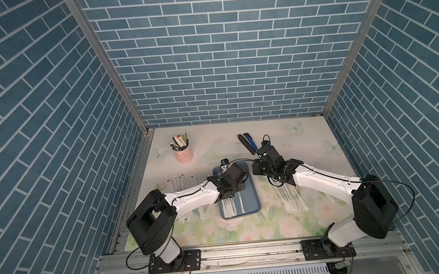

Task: Put the straws into the storage box
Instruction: Place the straw in the storage box.

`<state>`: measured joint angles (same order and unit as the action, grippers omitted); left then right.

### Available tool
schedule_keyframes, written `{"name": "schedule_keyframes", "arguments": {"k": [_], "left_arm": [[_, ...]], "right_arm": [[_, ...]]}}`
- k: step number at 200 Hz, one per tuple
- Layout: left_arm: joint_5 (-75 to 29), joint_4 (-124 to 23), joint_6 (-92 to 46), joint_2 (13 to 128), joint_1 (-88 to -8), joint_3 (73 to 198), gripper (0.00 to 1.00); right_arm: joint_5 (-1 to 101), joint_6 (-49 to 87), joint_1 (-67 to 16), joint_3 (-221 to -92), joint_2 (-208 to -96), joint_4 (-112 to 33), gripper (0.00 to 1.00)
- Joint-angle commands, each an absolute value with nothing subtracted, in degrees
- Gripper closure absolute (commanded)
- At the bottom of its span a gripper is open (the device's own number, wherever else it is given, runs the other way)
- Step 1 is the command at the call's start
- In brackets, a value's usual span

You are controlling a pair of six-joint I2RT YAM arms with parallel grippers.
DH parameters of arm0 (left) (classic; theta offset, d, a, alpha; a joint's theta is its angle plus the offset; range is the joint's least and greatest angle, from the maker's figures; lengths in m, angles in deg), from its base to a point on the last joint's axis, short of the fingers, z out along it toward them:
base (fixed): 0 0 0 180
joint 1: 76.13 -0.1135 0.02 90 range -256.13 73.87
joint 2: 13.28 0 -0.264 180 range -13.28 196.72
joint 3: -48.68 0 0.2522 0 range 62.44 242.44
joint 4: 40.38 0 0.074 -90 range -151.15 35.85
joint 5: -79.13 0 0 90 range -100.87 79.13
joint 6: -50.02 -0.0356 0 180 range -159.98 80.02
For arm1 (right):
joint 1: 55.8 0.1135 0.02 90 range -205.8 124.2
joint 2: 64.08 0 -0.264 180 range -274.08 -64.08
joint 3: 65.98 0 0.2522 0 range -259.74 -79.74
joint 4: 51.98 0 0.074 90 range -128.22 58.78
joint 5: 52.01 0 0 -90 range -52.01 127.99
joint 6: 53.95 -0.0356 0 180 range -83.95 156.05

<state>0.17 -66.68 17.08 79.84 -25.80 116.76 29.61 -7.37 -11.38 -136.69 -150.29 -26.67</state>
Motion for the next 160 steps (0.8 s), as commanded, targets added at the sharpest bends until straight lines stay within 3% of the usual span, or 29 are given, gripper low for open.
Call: {"name": "schedule_keyframes", "arguments": {"k": [1, 160], "left_arm": [[3.02, -64.34, 19.38, 81.89, -25.43, 116.22, 1.0], [6.98, -69.22, 14.13, 89.46, -25.51, 118.25, 0.97]], "right_arm": [[28.06, -5.83, -11.68, -134.98, -147.82, -25.04, 0.76], [29.56, -6.93, -11.86, -132.69, -148.54, -27.1, 0.76]]}}
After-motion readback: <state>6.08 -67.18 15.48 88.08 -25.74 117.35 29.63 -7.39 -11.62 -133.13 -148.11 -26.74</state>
